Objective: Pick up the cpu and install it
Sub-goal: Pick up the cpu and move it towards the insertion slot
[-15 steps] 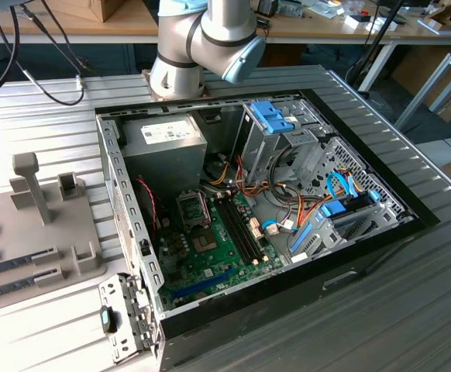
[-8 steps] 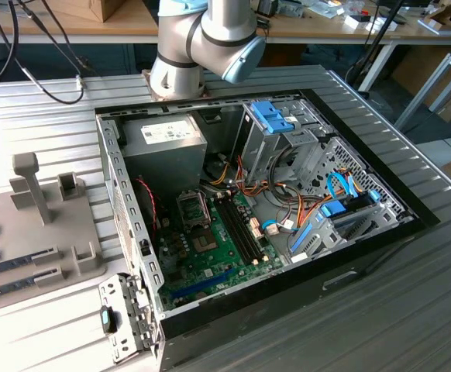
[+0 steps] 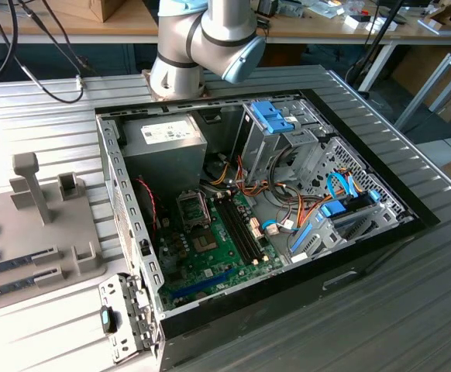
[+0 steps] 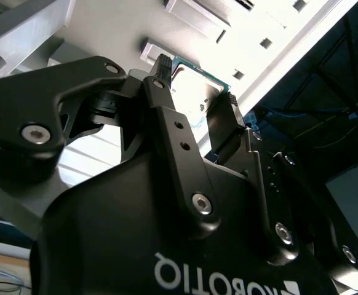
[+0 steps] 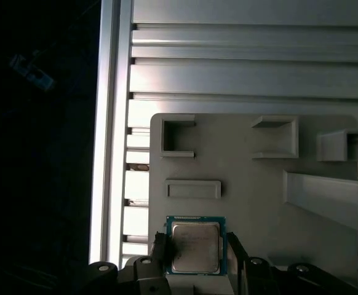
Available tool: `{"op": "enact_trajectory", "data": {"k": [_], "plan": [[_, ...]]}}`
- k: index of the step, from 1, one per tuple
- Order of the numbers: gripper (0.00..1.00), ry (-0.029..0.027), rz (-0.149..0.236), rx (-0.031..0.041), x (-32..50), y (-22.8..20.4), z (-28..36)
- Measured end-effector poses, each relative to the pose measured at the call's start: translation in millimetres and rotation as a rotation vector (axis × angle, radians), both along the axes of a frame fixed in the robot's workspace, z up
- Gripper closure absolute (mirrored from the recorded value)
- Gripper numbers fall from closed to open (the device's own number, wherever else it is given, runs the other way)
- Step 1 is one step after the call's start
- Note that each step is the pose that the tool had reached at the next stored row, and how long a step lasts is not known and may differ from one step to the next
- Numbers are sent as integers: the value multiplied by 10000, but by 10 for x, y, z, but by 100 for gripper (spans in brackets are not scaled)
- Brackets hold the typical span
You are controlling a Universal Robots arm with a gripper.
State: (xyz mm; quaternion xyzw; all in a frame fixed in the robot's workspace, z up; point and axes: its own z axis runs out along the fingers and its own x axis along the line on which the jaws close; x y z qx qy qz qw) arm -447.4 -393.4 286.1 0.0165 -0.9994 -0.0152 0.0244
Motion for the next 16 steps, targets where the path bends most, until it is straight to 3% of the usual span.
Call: {"op": "enact_trajectory", "data": {"k": [16], "plan": [[53, -1, 0, 5, 0, 0, 87]]}}
